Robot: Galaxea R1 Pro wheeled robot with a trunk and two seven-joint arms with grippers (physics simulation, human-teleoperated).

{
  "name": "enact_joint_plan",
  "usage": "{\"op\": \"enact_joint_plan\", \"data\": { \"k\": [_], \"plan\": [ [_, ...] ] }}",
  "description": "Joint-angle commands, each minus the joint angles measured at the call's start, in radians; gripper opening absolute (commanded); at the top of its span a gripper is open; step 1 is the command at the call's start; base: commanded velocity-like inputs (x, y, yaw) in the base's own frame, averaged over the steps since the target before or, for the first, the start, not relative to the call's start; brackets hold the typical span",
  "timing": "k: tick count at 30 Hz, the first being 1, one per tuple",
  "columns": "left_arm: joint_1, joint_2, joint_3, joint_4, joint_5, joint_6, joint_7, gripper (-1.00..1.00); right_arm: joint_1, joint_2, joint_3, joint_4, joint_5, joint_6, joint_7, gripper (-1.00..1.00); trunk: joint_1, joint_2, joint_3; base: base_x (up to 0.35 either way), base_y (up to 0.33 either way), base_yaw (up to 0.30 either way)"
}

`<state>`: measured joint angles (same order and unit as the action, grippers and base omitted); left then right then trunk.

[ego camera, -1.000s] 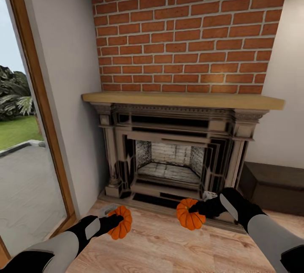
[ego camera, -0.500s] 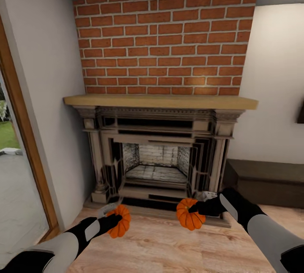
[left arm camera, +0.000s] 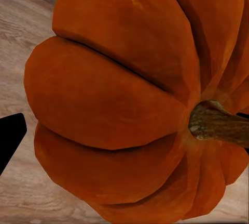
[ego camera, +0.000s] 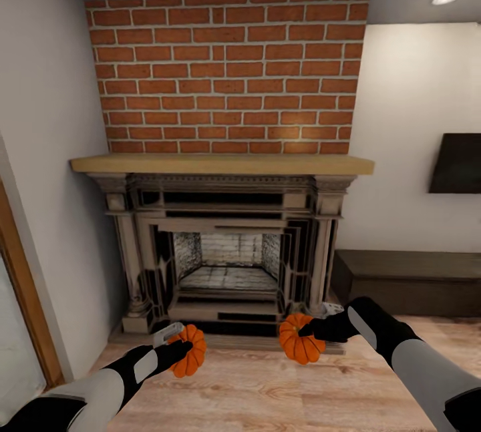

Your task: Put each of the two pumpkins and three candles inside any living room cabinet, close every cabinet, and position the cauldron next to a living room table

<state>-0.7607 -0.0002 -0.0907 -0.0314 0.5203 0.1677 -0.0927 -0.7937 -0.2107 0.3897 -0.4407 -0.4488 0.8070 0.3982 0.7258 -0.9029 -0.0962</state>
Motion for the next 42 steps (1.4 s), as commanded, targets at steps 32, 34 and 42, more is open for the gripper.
{"op": "enact_joint_plan", "data": {
  "k": [32, 34, 42],
  "plan": [
    [0.000, -0.001, -0.009, 0.005, 0.009, 0.004, 0.001, -1.00, -0.001, 0.001, 0.004, -0.001, 0.004, 0.003, 0.002, -1.00, 0.000, -0.001, 0.034, 0.000, 0.000, -0.149],
    [-0.001, -0.001, -0.009, 0.005, 0.009, 0.004, 0.001, -1.00, -0.001, 0.001, 0.004, 0.000, 0.004, 0.003, 0.002, -1.00, 0.000, -0.001, 0.032, 0.000, 0.000, -0.228],
    [0.000, -0.001, -0.009, 0.005, 0.009, 0.004, 0.001, -1.00, -0.001, 0.001, 0.004, 0.000, 0.004, 0.003, 0.002, -1.00, 0.000, -0.001, 0.021, 0.000, 0.000, -0.184]
  ]
}}
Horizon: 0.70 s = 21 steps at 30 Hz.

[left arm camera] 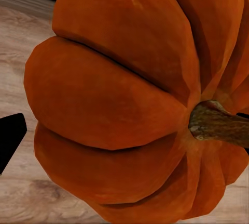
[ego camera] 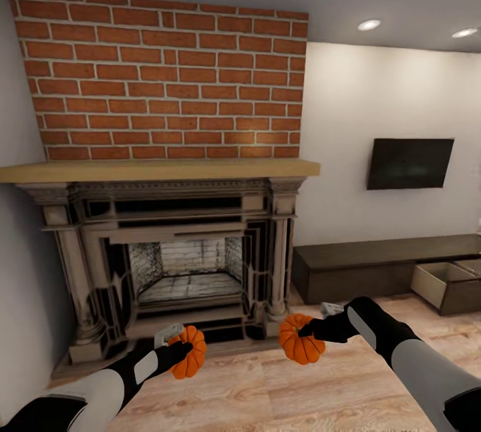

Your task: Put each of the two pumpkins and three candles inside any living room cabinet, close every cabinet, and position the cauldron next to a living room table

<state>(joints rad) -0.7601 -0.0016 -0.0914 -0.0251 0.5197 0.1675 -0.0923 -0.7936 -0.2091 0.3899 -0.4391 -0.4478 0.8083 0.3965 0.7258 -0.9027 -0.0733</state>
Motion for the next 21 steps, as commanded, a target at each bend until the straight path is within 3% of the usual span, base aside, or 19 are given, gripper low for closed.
{"op": "enact_joint_plan", "data": {
  "k": [1, 12, 21],
  "plan": [
    [-0.001, 0.000, -0.008, -0.001, 0.010, 0.004, 0.000, -1.00, -0.001, -0.001, 0.004, -0.001, 0.003, 0.002, 0.004, -1.00, 0.000, -0.001, -0.003, 0.000, 0.000, -0.171],
    [-0.001, 0.000, -0.008, -0.001, 0.010, 0.004, 0.000, -1.00, -0.001, -0.001, 0.004, -0.001, 0.003, 0.001, 0.004, -1.00, 0.000, -0.001, -0.019, 0.000, 0.000, -0.151],
    [-0.001, 0.000, -0.008, -0.001, 0.010, 0.004, 0.000, -1.00, -0.001, -0.001, 0.004, -0.002, 0.003, 0.001, 0.005, -1.00, 0.000, -0.001, -0.025, 0.000, 0.000, -0.020]
  ]
}}
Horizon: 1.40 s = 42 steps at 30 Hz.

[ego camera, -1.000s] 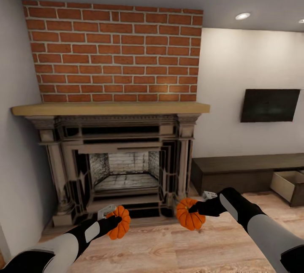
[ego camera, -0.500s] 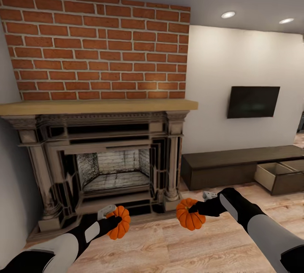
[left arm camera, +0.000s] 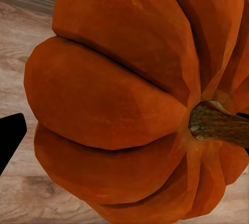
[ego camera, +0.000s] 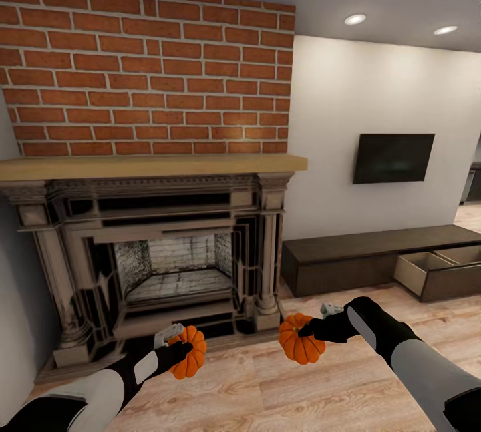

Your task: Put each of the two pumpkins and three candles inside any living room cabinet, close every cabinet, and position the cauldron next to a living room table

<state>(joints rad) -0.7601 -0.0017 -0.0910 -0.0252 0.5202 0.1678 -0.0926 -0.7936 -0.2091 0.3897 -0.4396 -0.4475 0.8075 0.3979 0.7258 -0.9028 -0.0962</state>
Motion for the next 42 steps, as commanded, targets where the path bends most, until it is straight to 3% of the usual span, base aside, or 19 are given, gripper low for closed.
{"op": "enact_joint_plan", "data": {
  "k": [1, 14, 33, 42],
  "plan": [
    [-0.001, 0.000, -0.009, -0.001, 0.009, 0.004, 0.001, -1.00, -0.001, -0.001, 0.005, -0.001, 0.003, 0.002, 0.004, -1.00, 0.000, -0.001, -0.002, 0.000, 0.000, -0.002],
    [-0.001, 0.000, -0.009, -0.001, 0.009, 0.004, 0.001, -1.00, -0.001, -0.001, 0.005, -0.001, 0.003, 0.001, 0.004, -1.00, 0.000, -0.001, -0.002, 0.191, -0.124, -0.023],
    [-0.001, 0.000, -0.009, -0.001, 0.008, 0.004, 0.001, -1.00, -0.001, -0.001, 0.005, -0.001, 0.003, 0.001, 0.004, -1.00, 0.000, -0.001, 0.012, 0.284, -0.216, -0.242],
    [-0.001, 0.000, -0.009, -0.001, 0.008, 0.004, 0.001, -1.00, -0.001, -0.001, 0.005, -0.001, 0.003, 0.001, 0.004, -1.00, 0.000, -0.001, 0.014, 0.284, -0.223, -0.044]
  ]
}}
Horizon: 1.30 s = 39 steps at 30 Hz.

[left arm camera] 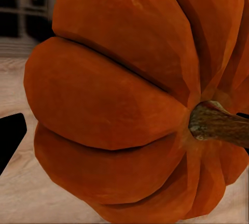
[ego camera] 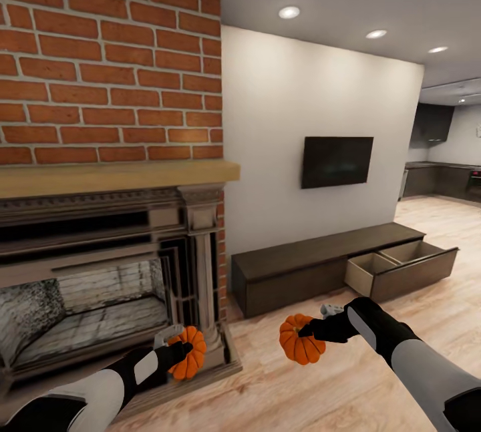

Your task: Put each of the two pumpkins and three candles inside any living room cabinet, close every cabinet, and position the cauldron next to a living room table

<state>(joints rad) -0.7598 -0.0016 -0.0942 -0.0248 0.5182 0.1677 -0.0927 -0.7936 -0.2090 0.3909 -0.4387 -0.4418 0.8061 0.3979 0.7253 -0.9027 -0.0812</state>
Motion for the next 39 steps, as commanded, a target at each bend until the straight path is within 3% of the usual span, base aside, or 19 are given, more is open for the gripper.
{"op": "enact_joint_plan", "data": {
  "k": [1, 9, 29, 39],
  "plan": [
    [-0.001, 0.000, -0.005, -0.001, 0.010, 0.004, 0.001, -1.00, -0.001, -0.001, 0.003, -0.002, -0.003, 0.002, 0.004, -1.00, 0.001, -0.001, -0.001, 0.284, -0.223, -0.001],
    [-0.001, 0.000, -0.005, -0.001, 0.010, 0.004, 0.001, -1.00, -0.001, -0.001, 0.003, -0.002, -0.003, 0.002, 0.004, -1.00, 0.001, -0.001, -0.001, 0.284, -0.223, -0.010],
    [-0.001, 0.000, -0.005, 0.000, 0.009, 0.004, 0.001, -1.00, -0.001, -0.001, 0.003, -0.002, -0.003, 0.002, 0.004, -1.00, 0.001, -0.001, -0.001, 0.247, -0.253, -0.227],
    [-0.001, 0.000, -0.005, 0.000, 0.009, 0.004, 0.001, -1.00, -0.001, -0.001, 0.003, -0.002, -0.003, 0.002, 0.004, -1.00, 0.001, -0.001, -0.001, 0.226, -0.268, -0.053]
  ]
}}
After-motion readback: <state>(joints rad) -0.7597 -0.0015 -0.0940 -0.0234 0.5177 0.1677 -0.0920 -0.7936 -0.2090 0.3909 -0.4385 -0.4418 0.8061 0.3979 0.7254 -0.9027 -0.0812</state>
